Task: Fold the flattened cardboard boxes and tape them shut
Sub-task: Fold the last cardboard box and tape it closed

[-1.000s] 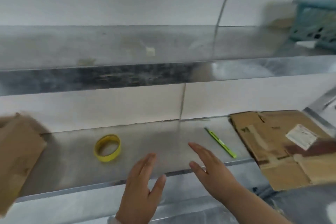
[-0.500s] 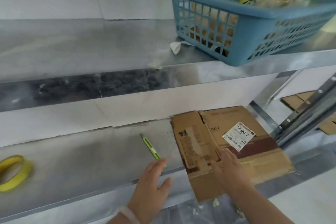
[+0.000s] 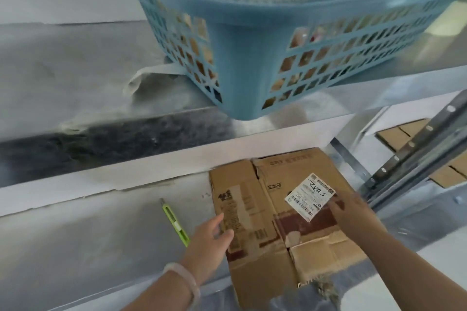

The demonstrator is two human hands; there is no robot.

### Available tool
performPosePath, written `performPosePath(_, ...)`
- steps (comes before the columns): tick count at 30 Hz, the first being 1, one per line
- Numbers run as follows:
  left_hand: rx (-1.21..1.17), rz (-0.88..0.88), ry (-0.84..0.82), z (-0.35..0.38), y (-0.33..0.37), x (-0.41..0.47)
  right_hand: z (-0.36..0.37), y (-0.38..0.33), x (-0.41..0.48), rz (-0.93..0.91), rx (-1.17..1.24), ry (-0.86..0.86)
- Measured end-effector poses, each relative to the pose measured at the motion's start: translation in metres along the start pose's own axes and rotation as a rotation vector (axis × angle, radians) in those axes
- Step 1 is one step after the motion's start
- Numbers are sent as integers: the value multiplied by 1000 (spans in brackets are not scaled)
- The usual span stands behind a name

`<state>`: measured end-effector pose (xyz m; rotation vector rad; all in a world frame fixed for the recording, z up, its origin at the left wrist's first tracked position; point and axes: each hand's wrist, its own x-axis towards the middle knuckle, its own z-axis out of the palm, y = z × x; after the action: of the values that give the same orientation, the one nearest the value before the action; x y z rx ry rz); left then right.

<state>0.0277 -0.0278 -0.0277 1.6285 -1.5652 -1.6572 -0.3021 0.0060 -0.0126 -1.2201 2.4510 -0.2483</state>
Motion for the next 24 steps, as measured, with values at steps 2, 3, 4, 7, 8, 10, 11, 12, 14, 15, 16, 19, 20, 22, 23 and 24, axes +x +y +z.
performPosePath(2, -93, -38, 32, 9, 5, 7, -9, 10, 23, 39, 23, 7)
performPosePath(3, -131, -46, 55, 14, 9, 9, -11, 15, 32, 66, 25, -19)
performPosePath(4, -158, -50, 84, 19, 12, 10, -11, 21, 41, 82, 21, -58)
performPosePath(7, -206, -58, 187, 32, 19, 13, -6, 30, 55, 63, -39, -81)
performPosePath(8, -247, -83, 228, 34, 19, 14, -5, 32, 56, 60, -28, -40)
performPosePath(10, -389, -139, 315, 37, 21, 16, -4, 35, 57, 80, 101, 18)
performPosePath(11, -465, -158, 363, 38, 21, 16, -4, 36, 56, 96, 195, 25)
performPosePath(12, -517, -161, 413, 40, 22, 15, -5, 36, 54, 104, 283, 23)
performPosePath(14, -529, -100, 491, 43, 26, 8, -10, 40, 49, 89, 411, 40)
performPosePath(15, -531, -51, 513, 43, 29, 2, -14, 43, 45, 80, 470, 67)
performPosePath(16, -533, 3, 523, 42, 32, -5, -20, 45, 41, 65, 528, 97)
performPosePath(19, -467, 213, 523, 37, 49, -24, -41, 51, 25, -25, 679, 184)
performPosePath(20, -436, 292, 506, 36, 57, -30, -48, 50, 20, -72, 740, 205)
performPosePath(22, -368, 420, 475, 35, 75, -40, -60, 43, 9, -175, 811, 199)
performPosePath(23, -356, 463, 474, 35, 82, -43, -65, 39, 4, -227, 823, 169)
performPosePath(24, -365, 496, 472, 35, 87, -46, -68, 36, 0, -272, 833, 129)
